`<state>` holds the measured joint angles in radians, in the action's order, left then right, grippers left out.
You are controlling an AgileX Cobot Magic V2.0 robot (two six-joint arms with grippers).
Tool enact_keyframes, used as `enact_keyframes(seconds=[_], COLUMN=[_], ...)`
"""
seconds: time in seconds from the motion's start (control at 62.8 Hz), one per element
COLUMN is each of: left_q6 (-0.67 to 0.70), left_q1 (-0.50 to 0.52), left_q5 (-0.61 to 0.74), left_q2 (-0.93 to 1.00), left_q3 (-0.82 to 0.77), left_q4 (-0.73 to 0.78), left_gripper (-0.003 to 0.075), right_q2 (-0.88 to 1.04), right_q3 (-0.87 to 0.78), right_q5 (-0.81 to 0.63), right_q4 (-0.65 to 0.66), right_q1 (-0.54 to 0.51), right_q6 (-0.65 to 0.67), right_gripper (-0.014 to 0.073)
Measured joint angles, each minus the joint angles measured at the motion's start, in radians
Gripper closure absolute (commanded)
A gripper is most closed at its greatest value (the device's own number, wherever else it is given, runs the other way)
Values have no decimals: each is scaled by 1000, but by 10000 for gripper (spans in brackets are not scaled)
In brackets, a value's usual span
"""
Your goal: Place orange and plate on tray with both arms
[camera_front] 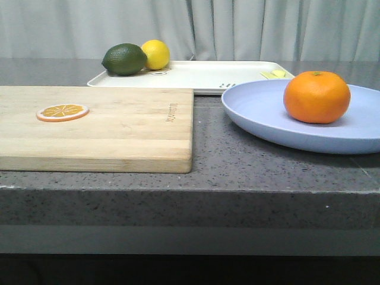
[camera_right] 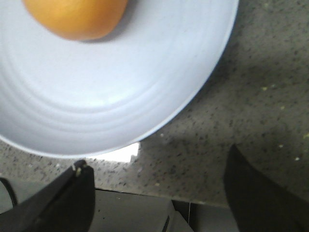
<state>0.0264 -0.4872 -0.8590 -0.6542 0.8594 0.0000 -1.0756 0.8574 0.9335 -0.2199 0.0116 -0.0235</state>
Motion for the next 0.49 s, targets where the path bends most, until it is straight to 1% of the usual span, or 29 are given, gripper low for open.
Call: enact_keyframes(seconds=[0.111, 0.207, 0.286, 0.382, 0.493], left_q6=[0, 0, 0, 0, 0], left_q1=[0, 0, 0, 0, 0], left_q5=[0, 0, 2, 8, 10], left_q2=[0, 0, 0, 0, 0], left_q3=[0, 0, 0, 0, 0], left_q4=[9, 21, 25, 25, 25], left_gripper=[82, 82, 82, 82, 82], right_q2=[-65, -104, -147, -211, -286], right_q3=[79, 126, 140, 144, 144], right_q5=[42, 69, 99, 146, 158], right_q4=[-4, -46, -134, -269, -405], right_q1=[-90, -191, -275, -345, -371], right_q6=[-25, -73, -133, -225, -297], right_gripper=[117, 123, 123, 123, 131])
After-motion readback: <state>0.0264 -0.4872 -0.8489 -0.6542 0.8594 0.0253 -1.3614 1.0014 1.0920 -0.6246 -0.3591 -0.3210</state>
